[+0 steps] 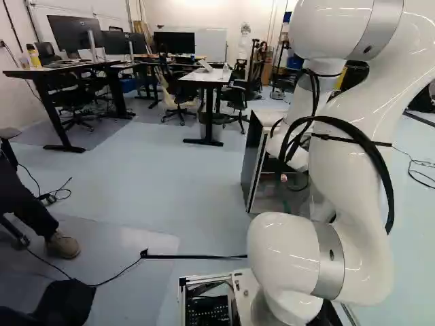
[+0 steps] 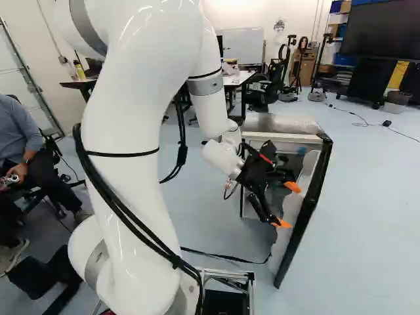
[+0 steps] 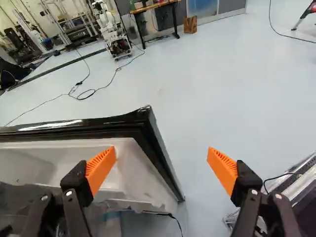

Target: Open the fridge door

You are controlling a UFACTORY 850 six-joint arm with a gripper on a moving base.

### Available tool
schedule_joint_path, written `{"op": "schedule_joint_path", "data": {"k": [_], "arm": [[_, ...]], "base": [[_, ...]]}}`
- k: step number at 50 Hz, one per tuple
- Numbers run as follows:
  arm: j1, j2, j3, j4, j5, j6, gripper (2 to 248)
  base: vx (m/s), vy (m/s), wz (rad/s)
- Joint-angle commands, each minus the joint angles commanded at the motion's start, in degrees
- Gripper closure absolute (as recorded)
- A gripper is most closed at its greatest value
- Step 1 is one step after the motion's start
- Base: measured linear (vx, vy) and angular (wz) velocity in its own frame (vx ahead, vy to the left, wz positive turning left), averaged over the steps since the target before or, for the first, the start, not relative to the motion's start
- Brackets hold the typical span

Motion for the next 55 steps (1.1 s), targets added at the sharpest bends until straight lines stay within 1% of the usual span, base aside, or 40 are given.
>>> {"op": "schedule_joint_path", "data": {"k": [19, 24, 30, 55], "arm": [[0.1, -0.4, -0.7, 0.1, 0.0, 0.0, 3], [-0.3, -1.0, -1.6, 0.2, 0.0, 0.0, 3], [-1.6, -1.9, -3.2, 0.9, 0.0, 0.0, 3], [-7.7, -6.3, -10.7, 5.0, 0.0, 0.0, 3]], "base": [[0.0, 0.0, 0.0], [0.0, 0.0, 0.0], [0.0, 0.0, 0.0], [0.0, 0.0, 0.0]]}}
